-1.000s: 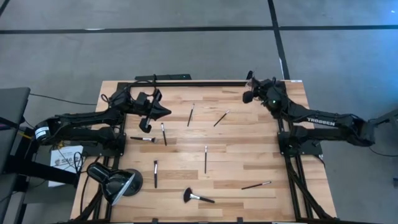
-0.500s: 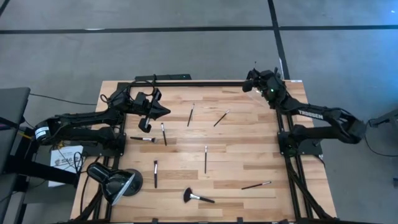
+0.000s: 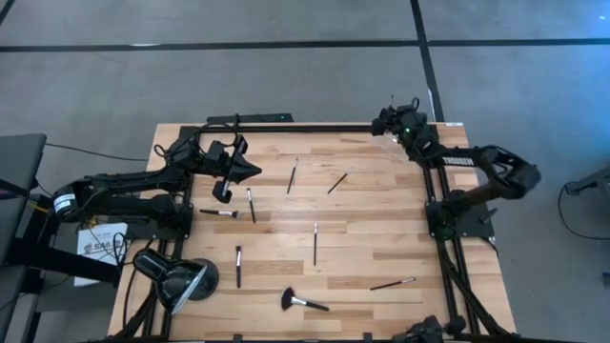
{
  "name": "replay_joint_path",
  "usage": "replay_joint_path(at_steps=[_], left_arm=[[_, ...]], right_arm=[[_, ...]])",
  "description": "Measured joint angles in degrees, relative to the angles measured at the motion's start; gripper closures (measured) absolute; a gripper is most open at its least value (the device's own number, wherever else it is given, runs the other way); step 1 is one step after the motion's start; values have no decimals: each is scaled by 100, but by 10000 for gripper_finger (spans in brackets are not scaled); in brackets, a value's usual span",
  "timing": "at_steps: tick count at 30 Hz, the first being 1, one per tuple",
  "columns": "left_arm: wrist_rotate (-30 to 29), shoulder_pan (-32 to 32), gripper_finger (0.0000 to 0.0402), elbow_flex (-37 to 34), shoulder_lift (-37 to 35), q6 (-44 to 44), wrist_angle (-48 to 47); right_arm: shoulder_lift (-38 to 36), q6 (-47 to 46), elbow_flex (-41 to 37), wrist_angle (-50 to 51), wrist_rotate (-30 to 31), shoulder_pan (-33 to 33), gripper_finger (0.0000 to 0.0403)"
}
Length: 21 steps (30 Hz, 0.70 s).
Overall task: Put items in baskets/containers
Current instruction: Put the black eyeshadow brush into the transparent organizer
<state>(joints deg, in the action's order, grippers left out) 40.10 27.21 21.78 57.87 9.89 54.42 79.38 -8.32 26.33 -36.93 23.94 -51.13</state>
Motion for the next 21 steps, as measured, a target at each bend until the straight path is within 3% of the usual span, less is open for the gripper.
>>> replay_joint_path(at_steps=[11,21], left_arm=[[0,-1,396,0,0,109,1],[0,-1,396,0,0,129,-23]], right_arm=[[690,-240,0,0,0,-46,396],[714,-415,2,67,0,-40,378]])
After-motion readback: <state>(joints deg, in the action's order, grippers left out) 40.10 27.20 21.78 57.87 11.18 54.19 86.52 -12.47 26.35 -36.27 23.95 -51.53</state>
